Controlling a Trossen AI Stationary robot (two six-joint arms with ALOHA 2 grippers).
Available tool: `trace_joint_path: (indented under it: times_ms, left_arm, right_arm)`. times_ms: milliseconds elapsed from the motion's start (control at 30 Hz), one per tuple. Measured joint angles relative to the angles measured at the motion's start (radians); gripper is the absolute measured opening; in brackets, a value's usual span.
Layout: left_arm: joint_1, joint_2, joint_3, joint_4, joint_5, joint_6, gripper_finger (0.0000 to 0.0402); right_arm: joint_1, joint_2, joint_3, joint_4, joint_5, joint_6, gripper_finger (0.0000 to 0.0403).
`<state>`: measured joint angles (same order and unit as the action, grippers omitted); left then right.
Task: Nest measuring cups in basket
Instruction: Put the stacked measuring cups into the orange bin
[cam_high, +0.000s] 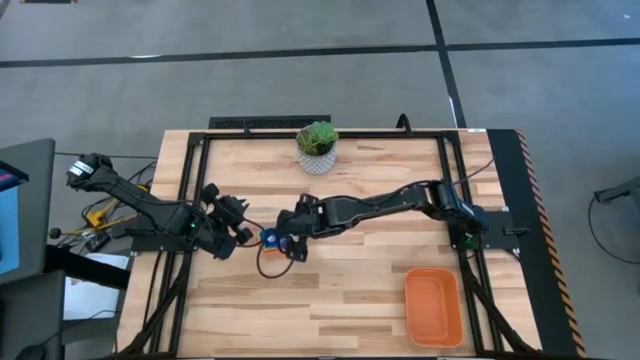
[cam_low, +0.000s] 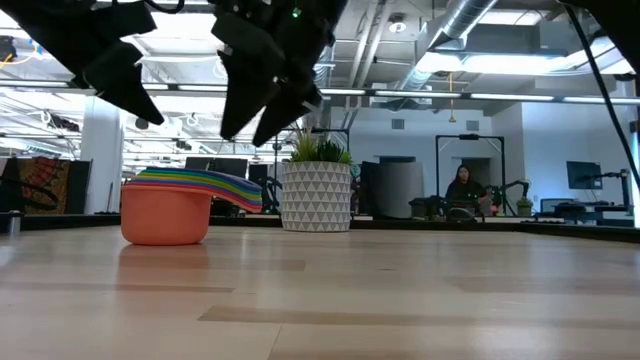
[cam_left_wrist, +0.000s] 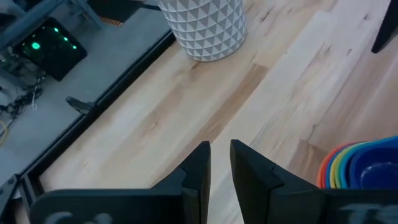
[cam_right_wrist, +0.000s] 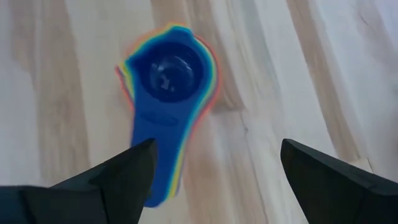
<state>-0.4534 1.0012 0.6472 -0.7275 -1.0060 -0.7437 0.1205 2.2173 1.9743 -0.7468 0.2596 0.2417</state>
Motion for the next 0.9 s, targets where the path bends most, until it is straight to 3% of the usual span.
trace_joint_path:
  times_ms: [167, 433, 900]
  left_arm:
    - [0.0, 0.0, 0.0, 0.0, -0.002, 0.0, 0.0052]
    - [0.0, 0.0, -0.005, 0.009, 0.007, -0.046, 0.0052]
    - [-0.001, 0.0, -0.112, 0.017, 0.082, -0.186, 0.0052]
  right_arm:
    - [0.004, -0.008, 0.0, -0.059, -0.006, 0.06, 0.036]
    - [0.011, -0.05, 0.001, -0.104, -0.125, 0.151, 0.0357]
    - [0.0, -0.034, 0.001, -0.08, -0.124, 0.172, 0.0351]
